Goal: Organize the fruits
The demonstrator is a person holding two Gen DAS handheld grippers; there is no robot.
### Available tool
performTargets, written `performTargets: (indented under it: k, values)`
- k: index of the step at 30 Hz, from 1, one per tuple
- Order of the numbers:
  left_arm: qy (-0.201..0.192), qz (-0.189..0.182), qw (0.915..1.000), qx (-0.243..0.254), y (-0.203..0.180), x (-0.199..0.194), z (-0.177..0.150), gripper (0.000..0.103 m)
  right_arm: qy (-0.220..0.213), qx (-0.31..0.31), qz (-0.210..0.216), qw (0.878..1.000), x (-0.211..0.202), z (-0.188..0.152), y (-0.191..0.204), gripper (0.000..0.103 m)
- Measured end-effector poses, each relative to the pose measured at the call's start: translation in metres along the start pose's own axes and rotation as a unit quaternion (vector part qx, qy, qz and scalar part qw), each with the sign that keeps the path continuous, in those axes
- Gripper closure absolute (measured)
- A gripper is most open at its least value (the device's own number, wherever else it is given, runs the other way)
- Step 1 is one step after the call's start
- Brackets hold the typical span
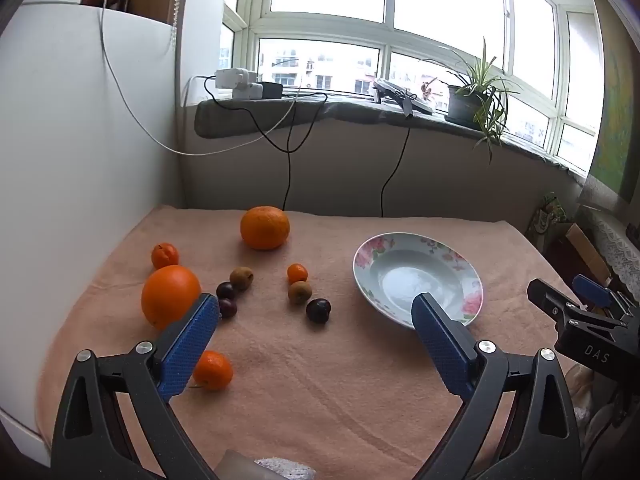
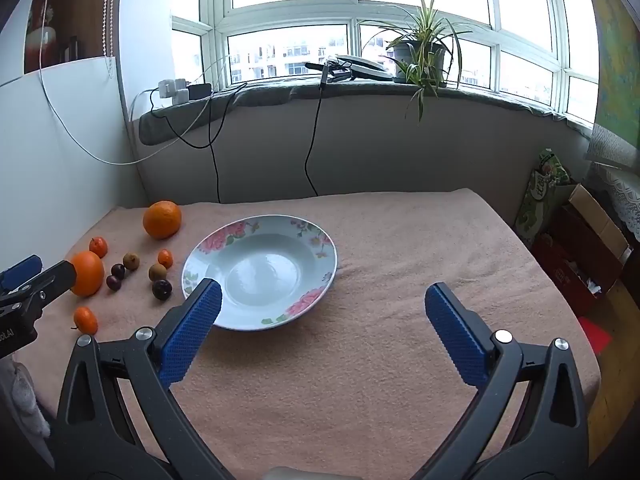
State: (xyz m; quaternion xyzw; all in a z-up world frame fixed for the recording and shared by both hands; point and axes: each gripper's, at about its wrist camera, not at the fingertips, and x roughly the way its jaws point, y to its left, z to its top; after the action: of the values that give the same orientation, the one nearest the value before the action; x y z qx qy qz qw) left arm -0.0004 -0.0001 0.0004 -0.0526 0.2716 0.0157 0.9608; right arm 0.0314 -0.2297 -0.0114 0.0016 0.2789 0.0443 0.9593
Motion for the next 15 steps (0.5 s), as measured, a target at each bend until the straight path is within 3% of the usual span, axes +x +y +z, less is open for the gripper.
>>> performTargets:
  k: [8,10,15]
  values:
    - [-0.001,0.003,1.0000,0.003,0.000,-0.002,0.001,0.006,0.003,0.002,-0.006,1.000,0.001,-0.001,-0.001,0.000]
    - [0.000,0.004,1.0000,0.002,0.002,-0.001,0.003,0.006,0.003,0.015,0.004,1.000,0.002,-0.001,-0.018,0.000]
    - [-0.004,0.010,0.9999,0.004,-0.002,-0.004,0.002,0.006,0.003,0.019,0.005,1.000,0.000,-0.001,-0.008,0.000]
